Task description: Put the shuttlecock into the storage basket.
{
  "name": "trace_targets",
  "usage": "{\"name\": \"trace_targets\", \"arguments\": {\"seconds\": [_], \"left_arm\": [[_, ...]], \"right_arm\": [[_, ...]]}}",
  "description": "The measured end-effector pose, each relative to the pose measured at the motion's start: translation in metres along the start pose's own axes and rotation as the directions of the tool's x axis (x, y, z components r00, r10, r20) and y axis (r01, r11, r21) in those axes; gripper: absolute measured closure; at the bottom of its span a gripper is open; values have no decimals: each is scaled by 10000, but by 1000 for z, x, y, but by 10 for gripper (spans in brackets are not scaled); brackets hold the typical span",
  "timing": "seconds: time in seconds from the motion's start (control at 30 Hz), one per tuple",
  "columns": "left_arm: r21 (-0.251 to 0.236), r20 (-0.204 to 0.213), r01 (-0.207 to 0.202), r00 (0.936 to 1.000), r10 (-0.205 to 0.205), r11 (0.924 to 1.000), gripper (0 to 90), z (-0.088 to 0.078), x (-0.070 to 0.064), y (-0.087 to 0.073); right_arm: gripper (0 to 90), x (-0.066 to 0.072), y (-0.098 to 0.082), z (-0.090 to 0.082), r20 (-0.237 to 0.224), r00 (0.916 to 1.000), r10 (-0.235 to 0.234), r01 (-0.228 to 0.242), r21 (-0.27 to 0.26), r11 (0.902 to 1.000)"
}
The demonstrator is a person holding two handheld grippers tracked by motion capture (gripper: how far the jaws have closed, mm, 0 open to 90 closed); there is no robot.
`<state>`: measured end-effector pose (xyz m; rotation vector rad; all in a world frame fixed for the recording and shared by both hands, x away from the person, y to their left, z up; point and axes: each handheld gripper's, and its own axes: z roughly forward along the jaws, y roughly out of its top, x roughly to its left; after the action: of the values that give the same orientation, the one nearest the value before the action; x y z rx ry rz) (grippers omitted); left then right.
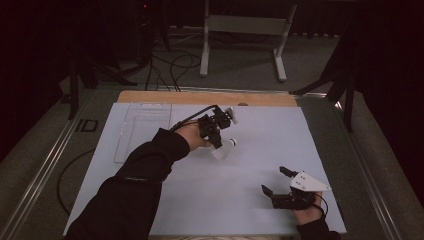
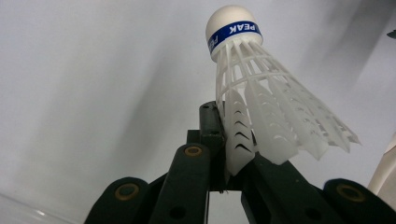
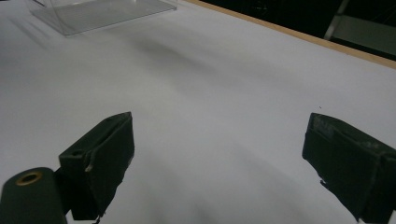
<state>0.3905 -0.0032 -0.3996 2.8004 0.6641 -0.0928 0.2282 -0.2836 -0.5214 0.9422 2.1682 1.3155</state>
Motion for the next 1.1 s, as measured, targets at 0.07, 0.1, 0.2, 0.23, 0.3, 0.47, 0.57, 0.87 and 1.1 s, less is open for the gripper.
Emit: {"name": "trace_targets", "arguments": {"seconds": [0.07,0.1,0.2,0.23,0.3,0.47,0.57,0.87,1.1], "left_arm": [[-25,-32,19,10000,-19,10000,900,-2,1,-1],[-80,-46,96,9999,-97,9999,900,-5,2,-3],[-140,-155,212,9997,-214,9997,900,-9,6,-8],[-140,-155,212,9997,-214,9997,900,-9,6,-8],[-138,-172,282,9994,-284,9995,900,-12,9,-12],[-172,-293,517,9982,-522,9985,900,-19,17,-22],[-217,-356,654,9972,-661,9976,900,-24,22,-29],[-439,-551,1132,9918,-1156,9926,900,-40,35,-48],[-496,-739,1469,9859,-1504,9879,900,-49,46,-65]], "right_arm": [[94,0,0,0,8,10000,-3,3,8,10000],[94,0,0,0,0,10000,-1,1,9,10000],[94,0,0,0,-4,10000,10,-10,-8,10000],[94,0,0,0,-4,10000,10,-10,-8,10000],[94,0,0,0,34,10000,1,-1,-30,10000],[94,0,0,-1,69,10000,-10,10,-17,10000],[94,0,0,0,50,10000,-18,18,-23,10000],[94,1,0,0,59,10000,-31,30,20,10000],[94,1,0,0,56,10000,-50,50,38,10000]]}}
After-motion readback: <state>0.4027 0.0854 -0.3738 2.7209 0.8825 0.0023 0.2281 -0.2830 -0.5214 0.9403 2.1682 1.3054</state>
